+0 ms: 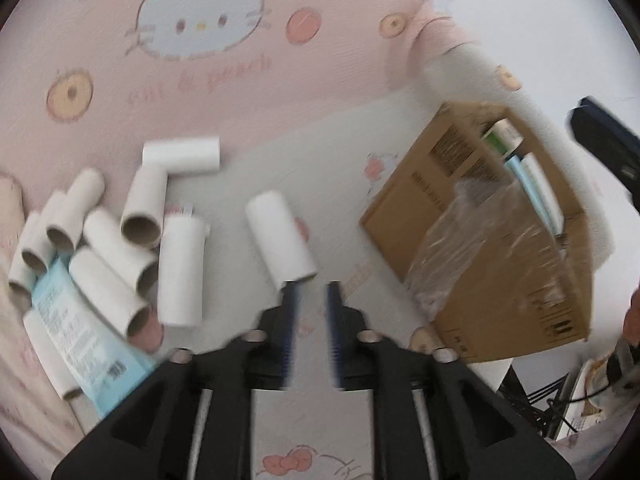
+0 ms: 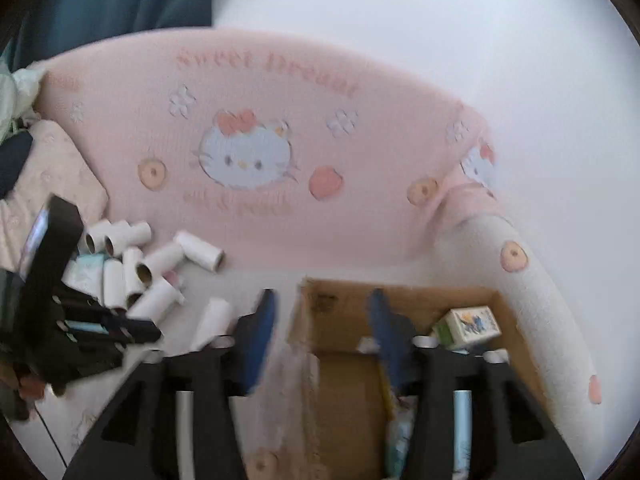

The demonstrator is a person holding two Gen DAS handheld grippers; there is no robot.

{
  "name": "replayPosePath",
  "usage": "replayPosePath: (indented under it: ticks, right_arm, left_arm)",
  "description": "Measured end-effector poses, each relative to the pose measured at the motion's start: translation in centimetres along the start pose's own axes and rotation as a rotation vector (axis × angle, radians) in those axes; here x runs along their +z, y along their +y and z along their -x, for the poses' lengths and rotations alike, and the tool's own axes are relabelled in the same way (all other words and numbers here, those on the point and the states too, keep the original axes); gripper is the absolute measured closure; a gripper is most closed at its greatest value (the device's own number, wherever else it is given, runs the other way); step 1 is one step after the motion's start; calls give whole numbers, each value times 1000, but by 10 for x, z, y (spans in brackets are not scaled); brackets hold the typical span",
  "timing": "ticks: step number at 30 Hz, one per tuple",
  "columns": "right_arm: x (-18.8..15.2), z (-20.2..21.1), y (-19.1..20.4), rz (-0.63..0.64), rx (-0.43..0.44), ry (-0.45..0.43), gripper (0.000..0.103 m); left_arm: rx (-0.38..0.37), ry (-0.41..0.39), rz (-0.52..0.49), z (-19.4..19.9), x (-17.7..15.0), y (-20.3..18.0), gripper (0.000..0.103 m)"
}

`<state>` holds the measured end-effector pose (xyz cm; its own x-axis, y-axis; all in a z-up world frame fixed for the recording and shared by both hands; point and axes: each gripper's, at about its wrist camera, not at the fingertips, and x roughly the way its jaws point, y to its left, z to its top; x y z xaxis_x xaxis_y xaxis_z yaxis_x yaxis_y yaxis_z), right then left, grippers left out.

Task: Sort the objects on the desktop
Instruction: 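Withdraw both grippers from the box back toward the tube pile, then close the right gripper around a standing white cardboard tube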

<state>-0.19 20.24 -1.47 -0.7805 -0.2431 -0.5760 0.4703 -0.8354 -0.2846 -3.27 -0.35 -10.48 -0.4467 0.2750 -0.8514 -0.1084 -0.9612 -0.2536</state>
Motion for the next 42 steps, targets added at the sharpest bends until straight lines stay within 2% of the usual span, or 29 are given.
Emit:
replayPosePath:
  ticks: [1, 2, 5, 7, 10, 13, 14, 19, 21, 24, 25, 28, 33, 36, 42]
  right_arm:
    - [-3, 1, 9, 12, 18, -24, 40]
    - [-5, 1, 16, 21, 25, -41, 40]
    - [-18, 0, 42, 71, 89, -85, 40]
    - [-28, -3, 59, 125, 114, -95, 40]
    - [-40, -11, 76, 180, 124, -97, 40]
    - [-49, -25, 81, 169, 123, -75, 40]
    - [-52, -32, 82, 155, 127, -60, 40]
    - [-71, -55, 91, 141, 136, -9, 40]
    - [-78, -64, 96, 151, 131, 8, 40]
    - [-88, -77, 100, 144, 138, 29, 40]
    - [-91, -82, 101, 137, 141, 36, 40]
    - [-99, -96, 101, 103, 152, 53, 39]
    - [-106, -121, 103, 45, 177, 84, 38]
    - [-106, -135, 103, -1, 193, 104, 38]
    - [-110, -164, 96, -124, 239, 171, 38]
  left_arm:
    - [7, 14, 25, -4, -3, 3, 57]
    - [4, 20, 46, -7, -5, 7, 50]
    - [-9, 32, 102, -12, -10, 18, 45]
    - [-24, 60, 120, -18, -11, 26, 44]
    - [-37, 57, 149, -23, -14, 38, 44]
    - [101, 24, 181, -26, -18, 56, 44]
    - [120, 32, 182, -28, -19, 60, 44]
    - [162, 140, 160, -44, -24, 67, 45]
    - [175, 164, 140, -48, -22, 65, 50]
    - [138, 125, 157, -44, -14, 65, 52]
    - [89, 118, 178, -44, -9, 67, 52]
    - [2, 156, 218, -51, -1, 69, 52]
    - [-40, 196, 196, -70, 14, 62, 55]
    - [-83, 188, 225, -79, 24, 63, 55]
    - [-116, 199, 298, -103, 41, 72, 56]
